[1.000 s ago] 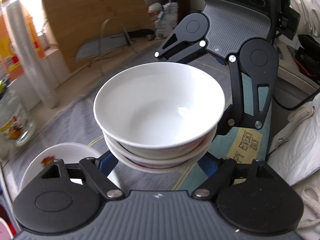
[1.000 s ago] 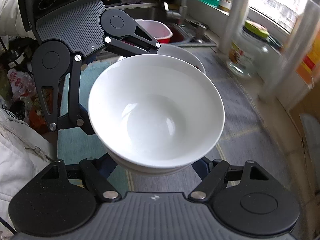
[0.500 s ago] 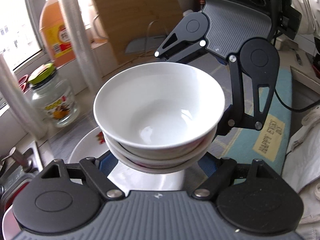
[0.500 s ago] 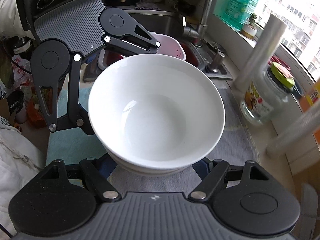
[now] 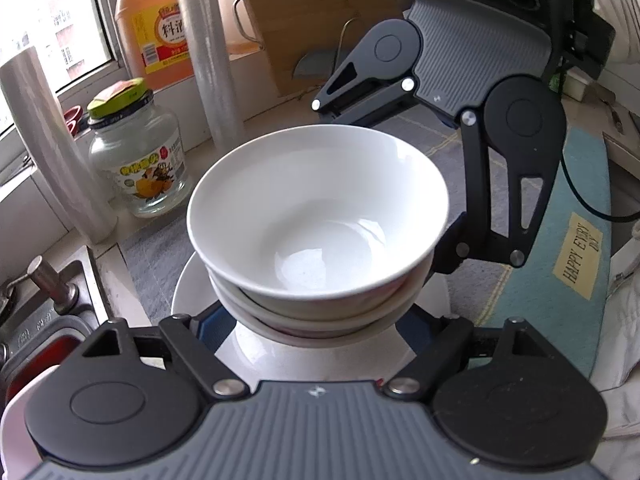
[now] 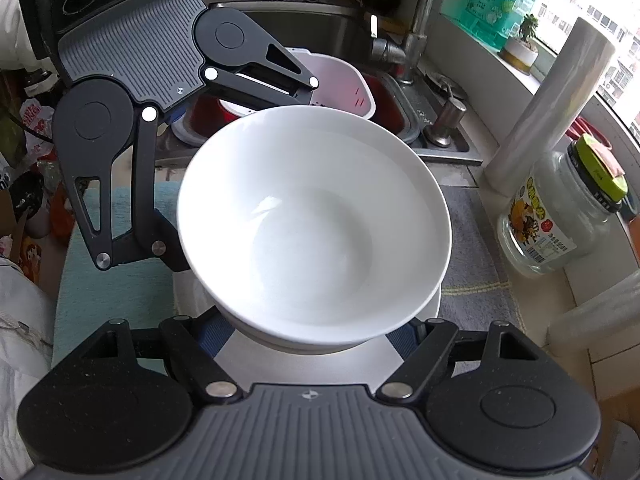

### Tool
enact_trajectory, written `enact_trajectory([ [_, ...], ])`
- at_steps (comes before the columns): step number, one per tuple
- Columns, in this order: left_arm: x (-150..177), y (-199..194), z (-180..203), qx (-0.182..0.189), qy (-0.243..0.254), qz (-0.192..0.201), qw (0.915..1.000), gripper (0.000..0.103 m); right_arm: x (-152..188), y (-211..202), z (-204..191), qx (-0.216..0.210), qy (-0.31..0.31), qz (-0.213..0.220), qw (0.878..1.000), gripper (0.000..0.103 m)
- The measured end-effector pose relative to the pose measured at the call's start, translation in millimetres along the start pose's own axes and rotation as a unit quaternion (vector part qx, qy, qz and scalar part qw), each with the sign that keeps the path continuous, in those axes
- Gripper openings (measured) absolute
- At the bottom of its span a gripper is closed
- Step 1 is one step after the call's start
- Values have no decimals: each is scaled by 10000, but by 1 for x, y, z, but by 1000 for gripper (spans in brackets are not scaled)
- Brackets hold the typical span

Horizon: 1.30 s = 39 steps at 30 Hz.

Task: Organize plates and bowls

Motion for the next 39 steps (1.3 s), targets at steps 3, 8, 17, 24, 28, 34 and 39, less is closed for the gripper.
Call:
enact_trajectory([
  [3, 2, 3, -2, 23, -24, -13, 10000, 85, 0, 4, 2, -7, 31, -54, 10000, 83],
  [8, 5, 7, -6, 76, -78, -34, 9999, 85, 1, 8, 4, -25, 75, -120, 9999, 83],
  [17, 7, 9, -10, 154, -214, 28, 9996, 86, 0, 11, 7, -25, 208, -194, 9996, 84],
  [24, 11, 6, -9, 104, -228, 151, 9996, 87, -1, 12, 3, 155, 198, -183, 9995, 92],
  [28, 17, 2, -5, 8, -250, 225, 9994, 97, 0, 9, -1, 21, 279, -116, 9995, 103],
  [34, 30, -15, 1, -545, -545, 389, 9963, 99, 8, 3, -6, 222, 554, -84, 9982, 103],
  [39, 32, -40, 22, -1308, -848, 707, 9852, 102, 18, -16, -14, 615, 1036, 66, 9927, 103],
])
Point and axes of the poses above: each gripper's, at about its wrist camera, not at the fingertips, and y roughly the way its jaws point, z to its right, x to its underside, the point moved 2 cm from there along y, roughly the way its jaws point, and after that the axes turned 2 degrees about y, right-handed, at the moved point
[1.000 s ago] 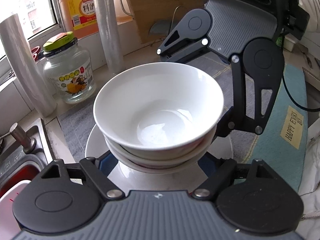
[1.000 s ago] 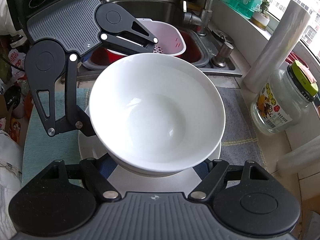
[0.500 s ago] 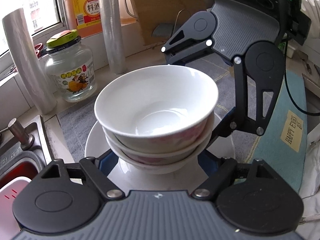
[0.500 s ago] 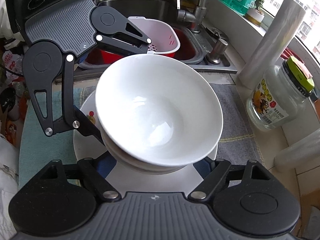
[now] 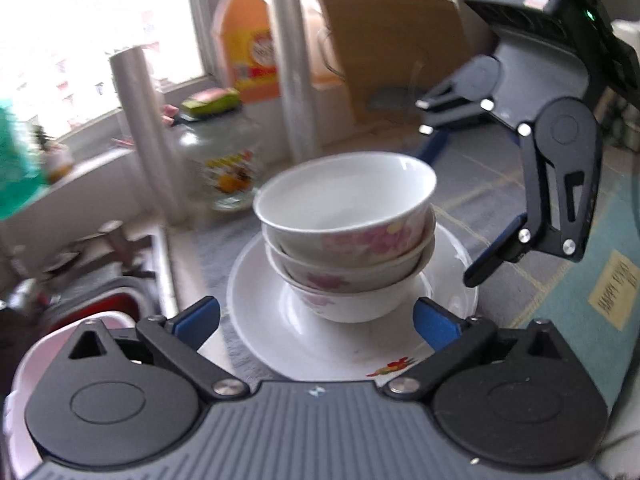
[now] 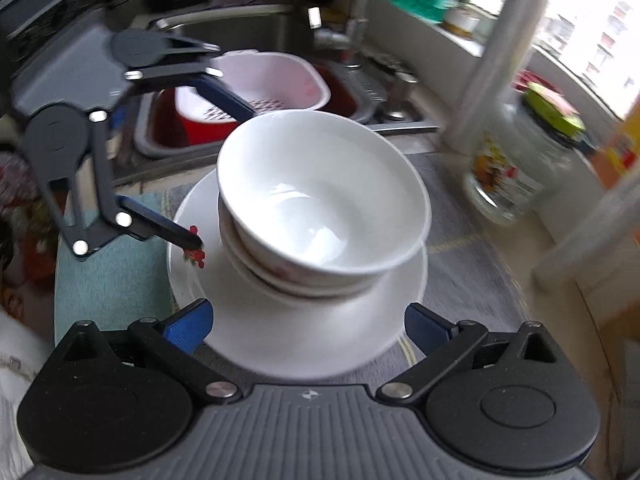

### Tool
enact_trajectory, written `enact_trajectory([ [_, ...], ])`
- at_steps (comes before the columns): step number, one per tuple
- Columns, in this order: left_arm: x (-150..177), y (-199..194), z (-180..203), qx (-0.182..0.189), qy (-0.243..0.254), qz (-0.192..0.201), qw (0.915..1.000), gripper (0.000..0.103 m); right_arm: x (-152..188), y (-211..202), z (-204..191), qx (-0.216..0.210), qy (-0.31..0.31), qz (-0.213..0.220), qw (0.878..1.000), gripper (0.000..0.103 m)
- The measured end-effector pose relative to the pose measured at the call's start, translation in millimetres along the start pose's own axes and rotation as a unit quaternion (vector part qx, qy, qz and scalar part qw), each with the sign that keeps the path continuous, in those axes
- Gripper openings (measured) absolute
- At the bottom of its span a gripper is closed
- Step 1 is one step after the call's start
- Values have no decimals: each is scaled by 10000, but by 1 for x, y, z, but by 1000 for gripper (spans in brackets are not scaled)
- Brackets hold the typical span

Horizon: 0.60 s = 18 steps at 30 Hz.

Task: Organize plates and bowls

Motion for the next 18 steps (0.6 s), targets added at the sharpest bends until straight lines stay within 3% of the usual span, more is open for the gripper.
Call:
enact_trajectory([
  [4, 0, -22, 16, -424, -684, 45, 9967, 102, 11, -15, -7, 566, 785, 25, 9953, 103],
  [9, -9, -49, 43, -1070, -1811, -173, 9775, 102, 33, -32, -17, 1134, 1989, -164, 9733, 103],
  [12, -15, -65, 66, -1399, -2185, -406, 9649, 102, 49, -48, -27, 1247, 2487, -191, 9603, 103],
  [16, -22, -90, 93, -1900, -2381, -586, 9507, 102, 61, -75, -44, 1248, 2814, 78, 9514, 103],
  [18, -25, -101, 101, -1956, -2544, -527, 9456, 102, 64, -87, -52, 1255, 2929, 197, 9477, 103],
])
Point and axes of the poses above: each gripper's, at about its wrist camera, not at the fingertips, and y roughly the way its jaws point, z to its right, x to its underside, the point moved 2 cm from there along y, roughly the way its jaws point, and after that the axes turned 2 degrees about y, right-handed, at the moved point
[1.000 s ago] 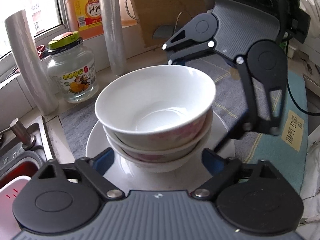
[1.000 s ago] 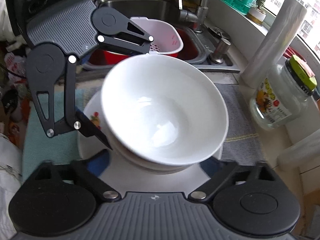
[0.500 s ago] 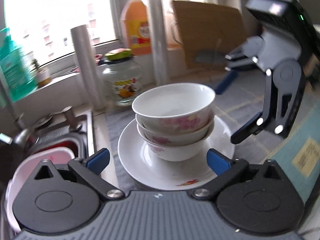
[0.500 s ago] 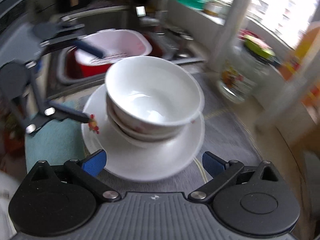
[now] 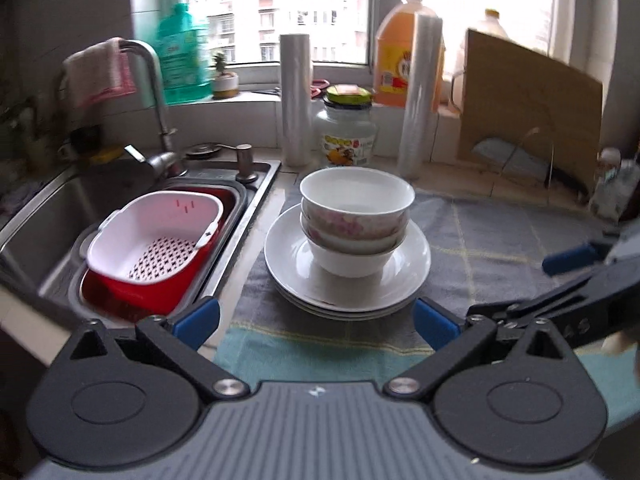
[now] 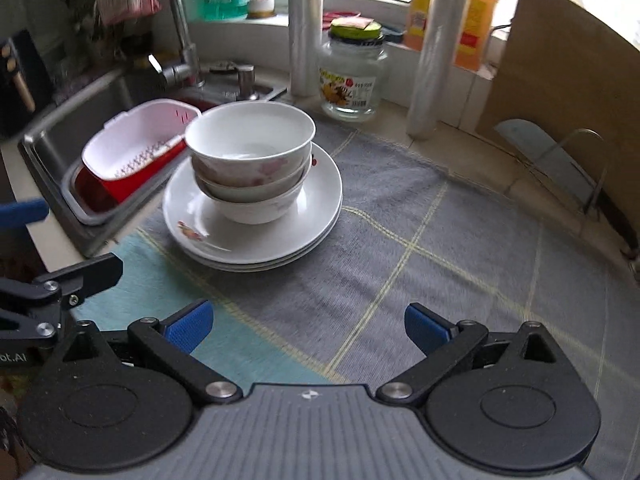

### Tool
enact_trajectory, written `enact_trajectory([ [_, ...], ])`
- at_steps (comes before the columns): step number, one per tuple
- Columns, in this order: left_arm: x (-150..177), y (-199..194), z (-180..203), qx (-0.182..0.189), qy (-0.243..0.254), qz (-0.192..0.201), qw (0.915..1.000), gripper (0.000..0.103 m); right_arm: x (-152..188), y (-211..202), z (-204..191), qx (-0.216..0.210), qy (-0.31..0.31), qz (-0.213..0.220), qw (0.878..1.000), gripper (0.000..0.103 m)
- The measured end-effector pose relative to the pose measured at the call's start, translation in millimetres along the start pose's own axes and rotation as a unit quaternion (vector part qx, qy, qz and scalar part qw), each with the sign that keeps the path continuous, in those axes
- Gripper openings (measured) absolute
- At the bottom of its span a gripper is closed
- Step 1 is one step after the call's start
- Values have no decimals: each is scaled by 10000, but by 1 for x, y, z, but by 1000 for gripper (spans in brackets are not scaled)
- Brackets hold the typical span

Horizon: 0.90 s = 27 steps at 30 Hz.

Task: Organize plates and bowls

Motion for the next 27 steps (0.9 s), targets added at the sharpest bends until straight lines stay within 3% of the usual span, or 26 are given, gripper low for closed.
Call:
enact_trajectory([
  [9, 7, -39, 12, -196, -248, 138, 9994, 102, 18, -37, 0, 45, 393, 301, 9988, 103],
  [27, 10, -57, 20, -258, -276, 254, 9990, 102, 27, -58, -3, 208, 468, 510, 9974, 103],
])
Point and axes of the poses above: each gripper's, at about its wrist camera, not at the fingertips, and y roughly the way its jaws point, z to its right, x to its underside, the point moved 2 cm from there along y, roughly the way its jaws point, and after that the axes turned 2 degrees about y, right-handed, at the moved point
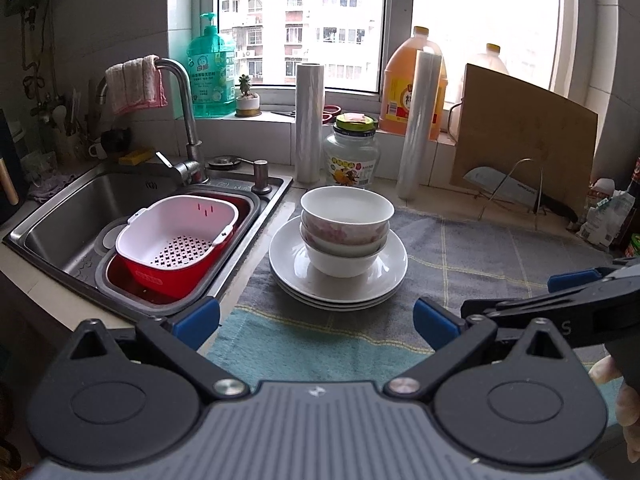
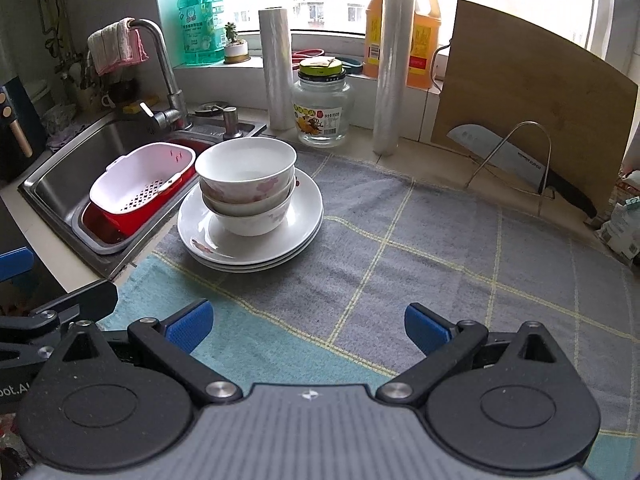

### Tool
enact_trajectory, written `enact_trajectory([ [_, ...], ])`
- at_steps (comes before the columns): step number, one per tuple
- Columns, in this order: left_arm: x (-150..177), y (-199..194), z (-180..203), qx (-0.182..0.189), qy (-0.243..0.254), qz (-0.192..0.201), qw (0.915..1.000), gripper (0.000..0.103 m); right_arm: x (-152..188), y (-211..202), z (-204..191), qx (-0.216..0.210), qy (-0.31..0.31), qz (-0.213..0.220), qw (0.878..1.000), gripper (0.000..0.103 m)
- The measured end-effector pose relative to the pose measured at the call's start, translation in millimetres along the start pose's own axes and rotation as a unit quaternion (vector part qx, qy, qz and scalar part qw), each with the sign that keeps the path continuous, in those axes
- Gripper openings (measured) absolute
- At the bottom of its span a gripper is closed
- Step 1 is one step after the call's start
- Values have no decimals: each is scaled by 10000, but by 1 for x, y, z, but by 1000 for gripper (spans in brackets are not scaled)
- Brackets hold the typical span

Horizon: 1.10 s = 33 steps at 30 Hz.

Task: Organize plates and bowls

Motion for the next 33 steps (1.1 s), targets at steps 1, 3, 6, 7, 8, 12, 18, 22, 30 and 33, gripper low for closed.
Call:
enact_trajectory([
  [1, 0, 0, 0, 2, 0, 4, 10000, 102, 0, 0, 0, 14, -4, 6, 10000, 103],
  [3, -1, 0, 0, 1, -1, 3, 10000, 102, -1, -1, -1, 41, -16, 28, 10000, 103],
  [6, -1, 1, -1, -5, 12, -1, 10000, 102, -1, -2, -1, 60, -10, 33, 10000, 103],
  [7, -1, 1, -1, -10, 17, -2, 10000, 102, -2, -2, -1, 63, -11, 32, 10000, 103],
  [8, -1, 0, -1, -8, 12, -6, 10000, 102, -2, -2, -1, 65, -13, 30, 10000, 103],
  [12, -2, 0, -1, -8, 8, 1, 10000, 102, -3, -2, 0, 93, -14, 20, 10000, 103],
  [18, -3, 1, -1, -26, 26, 3, 10000, 102, -5, -1, 1, 99, 4, 12, 10000, 103],
  [22, -4, 2, -1, -28, 28, -1, 10000, 102, -5, 0, 1, 118, -4, 14, 9999, 103],
  [30, -5, 2, -1, -32, 36, 9, 10000, 102, -7, 1, 3, 143, 0, 16, 9999, 103],
  [33, -5, 3, -1, -35, 34, 7, 10000, 102, -8, 1, 2, 161, -3, 11, 9999, 103],
])
Point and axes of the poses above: each gripper's, at about its wrist camera, not at the fingertips, and y roughly the way its jaws point, z to its right, x to its underside, the point moved 2 cm from there along y, roughly the way its jaws point, and after that the axes turned 2 degrees about y, right-handed, at the moved point
